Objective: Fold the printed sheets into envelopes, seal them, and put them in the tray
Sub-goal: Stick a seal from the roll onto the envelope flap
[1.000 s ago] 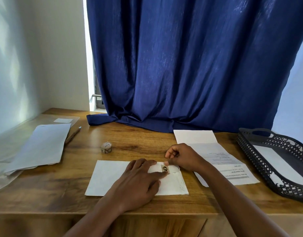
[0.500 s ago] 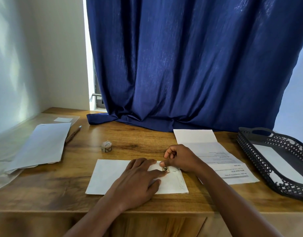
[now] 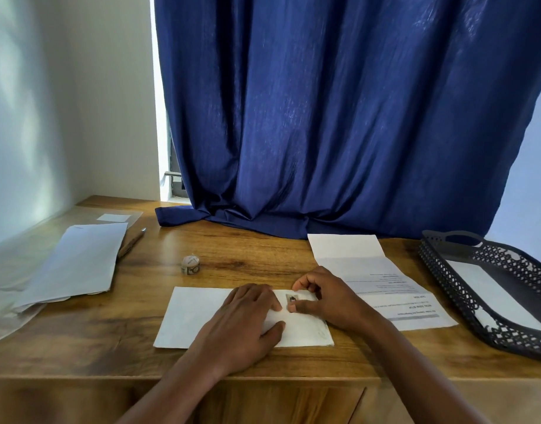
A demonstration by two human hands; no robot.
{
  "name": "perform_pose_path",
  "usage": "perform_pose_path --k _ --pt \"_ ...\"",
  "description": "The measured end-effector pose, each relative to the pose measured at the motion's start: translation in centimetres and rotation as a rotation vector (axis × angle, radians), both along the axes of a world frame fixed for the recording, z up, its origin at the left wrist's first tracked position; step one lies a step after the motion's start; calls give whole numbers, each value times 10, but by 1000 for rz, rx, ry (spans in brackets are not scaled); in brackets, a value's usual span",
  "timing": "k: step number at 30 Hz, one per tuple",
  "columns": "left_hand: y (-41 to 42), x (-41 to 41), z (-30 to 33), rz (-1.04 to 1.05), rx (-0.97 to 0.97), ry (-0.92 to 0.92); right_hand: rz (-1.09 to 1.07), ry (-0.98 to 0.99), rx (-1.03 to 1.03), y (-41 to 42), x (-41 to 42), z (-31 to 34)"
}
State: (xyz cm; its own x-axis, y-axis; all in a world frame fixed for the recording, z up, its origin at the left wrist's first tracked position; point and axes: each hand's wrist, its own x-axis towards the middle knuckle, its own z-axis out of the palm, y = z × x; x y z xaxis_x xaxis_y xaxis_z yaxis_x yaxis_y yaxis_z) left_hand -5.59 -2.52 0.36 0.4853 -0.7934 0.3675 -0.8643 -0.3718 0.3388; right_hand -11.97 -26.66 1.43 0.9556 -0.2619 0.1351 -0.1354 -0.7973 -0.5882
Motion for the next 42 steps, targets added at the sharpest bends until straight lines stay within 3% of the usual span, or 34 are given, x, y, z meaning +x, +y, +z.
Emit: perform_pose_path --k 9,17,24,31,36,42 --pt "-1 1 -6 107 -83 -41 59 -49 30 12 1 17" --pt "-1 0 -9 108 -131 -83 184 142 -219 49 33 35" --pt "1 -4 -5 75 -165 -128 246 272 -163 57 44 52" --pt "2 -8 3 66 -129 -209 283 300 25 39 28 75" --pt "4 -9 5 92 -237 -204 187 276 150 13 -11 94" --pt "-19 -12 8 94 -240 -49 7 146 284 -46 -85 119"
